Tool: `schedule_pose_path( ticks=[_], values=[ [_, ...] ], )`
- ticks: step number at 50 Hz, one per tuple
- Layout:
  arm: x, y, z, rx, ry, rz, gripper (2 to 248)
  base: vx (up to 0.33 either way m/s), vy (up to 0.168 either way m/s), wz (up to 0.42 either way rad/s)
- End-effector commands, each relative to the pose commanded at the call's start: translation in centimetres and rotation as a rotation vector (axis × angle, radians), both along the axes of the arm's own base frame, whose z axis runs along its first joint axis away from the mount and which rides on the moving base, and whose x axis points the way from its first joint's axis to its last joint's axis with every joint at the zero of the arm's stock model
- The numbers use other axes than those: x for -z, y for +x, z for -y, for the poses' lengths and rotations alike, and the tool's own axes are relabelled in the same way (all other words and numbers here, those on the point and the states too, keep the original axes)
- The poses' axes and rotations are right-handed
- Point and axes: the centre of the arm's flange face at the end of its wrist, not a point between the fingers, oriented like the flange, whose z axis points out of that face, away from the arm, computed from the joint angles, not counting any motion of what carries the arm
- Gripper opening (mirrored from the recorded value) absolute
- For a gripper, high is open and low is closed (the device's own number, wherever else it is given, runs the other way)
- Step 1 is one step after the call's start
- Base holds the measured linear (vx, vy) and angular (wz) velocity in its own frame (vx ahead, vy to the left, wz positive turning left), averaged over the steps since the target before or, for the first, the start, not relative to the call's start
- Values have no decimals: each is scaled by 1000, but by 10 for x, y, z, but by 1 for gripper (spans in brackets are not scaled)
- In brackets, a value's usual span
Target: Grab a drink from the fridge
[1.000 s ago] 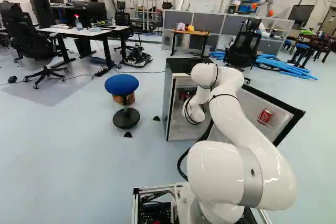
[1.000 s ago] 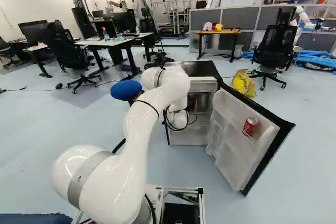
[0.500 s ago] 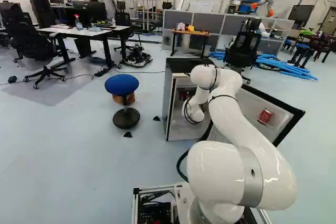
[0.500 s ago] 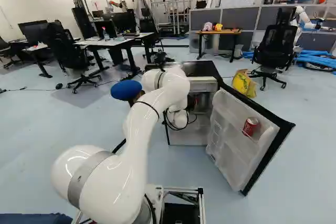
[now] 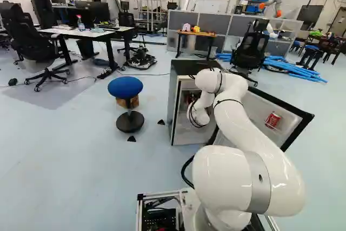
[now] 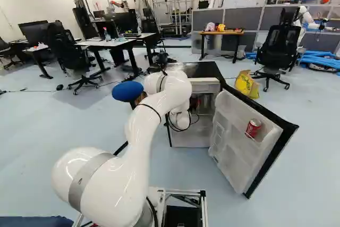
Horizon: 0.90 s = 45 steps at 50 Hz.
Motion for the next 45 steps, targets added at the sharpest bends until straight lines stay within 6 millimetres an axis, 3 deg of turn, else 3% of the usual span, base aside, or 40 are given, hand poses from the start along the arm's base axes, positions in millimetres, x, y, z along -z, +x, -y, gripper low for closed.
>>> schedule_pose_path(
  ticks=[45],
  values=[
    [11,26,-6,-19,-14,51,135,0,0,0]
  ],
)
